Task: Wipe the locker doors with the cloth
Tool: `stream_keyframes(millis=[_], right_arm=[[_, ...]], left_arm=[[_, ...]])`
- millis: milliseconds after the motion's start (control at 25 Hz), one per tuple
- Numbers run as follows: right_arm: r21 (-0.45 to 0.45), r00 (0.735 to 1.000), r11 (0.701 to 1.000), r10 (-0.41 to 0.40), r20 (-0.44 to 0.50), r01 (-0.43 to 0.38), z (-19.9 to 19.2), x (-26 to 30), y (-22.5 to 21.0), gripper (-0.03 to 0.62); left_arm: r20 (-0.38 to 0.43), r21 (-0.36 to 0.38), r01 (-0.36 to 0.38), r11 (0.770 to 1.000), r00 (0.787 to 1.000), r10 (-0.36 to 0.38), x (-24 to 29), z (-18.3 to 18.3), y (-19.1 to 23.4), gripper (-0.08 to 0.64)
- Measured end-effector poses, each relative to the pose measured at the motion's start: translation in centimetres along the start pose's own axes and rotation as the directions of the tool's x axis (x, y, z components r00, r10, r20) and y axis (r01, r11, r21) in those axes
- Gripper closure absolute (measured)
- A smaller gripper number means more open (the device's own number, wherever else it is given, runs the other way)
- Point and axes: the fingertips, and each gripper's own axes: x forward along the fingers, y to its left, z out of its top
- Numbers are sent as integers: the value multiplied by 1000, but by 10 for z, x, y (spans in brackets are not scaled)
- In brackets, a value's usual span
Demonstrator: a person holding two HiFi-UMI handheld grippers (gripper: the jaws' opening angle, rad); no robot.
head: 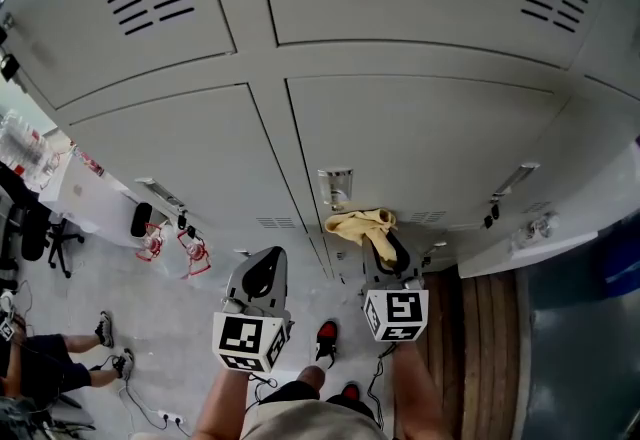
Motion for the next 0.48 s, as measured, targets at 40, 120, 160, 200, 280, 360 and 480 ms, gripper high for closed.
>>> stream_keyframes(millis=[40, 120, 160, 200, 280, 360, 480], right_arm=[[-2, 1000, 1000, -8, -1, 8, 0, -1, -4, 463], [-4, 1000, 1000, -24, -2, 24, 0, -4, -12, 463], [-4, 999, 999, -32, -1, 32, 0, -5, -16, 463], [-3, 999, 999, -40, -1, 40, 0, -6, -20, 463], [2, 998, 998, -59, -1, 59, 0, -9, -28, 463], [9, 997, 997, -81, -1, 81, -1, -12, -37, 463], [12, 994, 993, -114, -1, 114, 0, -16, -51, 463]], left_arm=[[0, 2, 8, 1000, 1000, -8, 2, 0, -3, 537], [0, 5, 23, 1000, 1000, -23, 6, 1, -9, 537], [0, 7, 30, 1000, 1000, -30, 7, 2, -12, 537], [1, 9, 36, 999, 999, -36, 9, 3, -14, 537], [1, 12, 48, 999, 999, -48, 12, 5, -18, 537], [0, 13, 59, 998, 998, -59, 16, 5, -22, 537], [1, 17, 81, 997, 997, -81, 21, 7, -29, 537]])
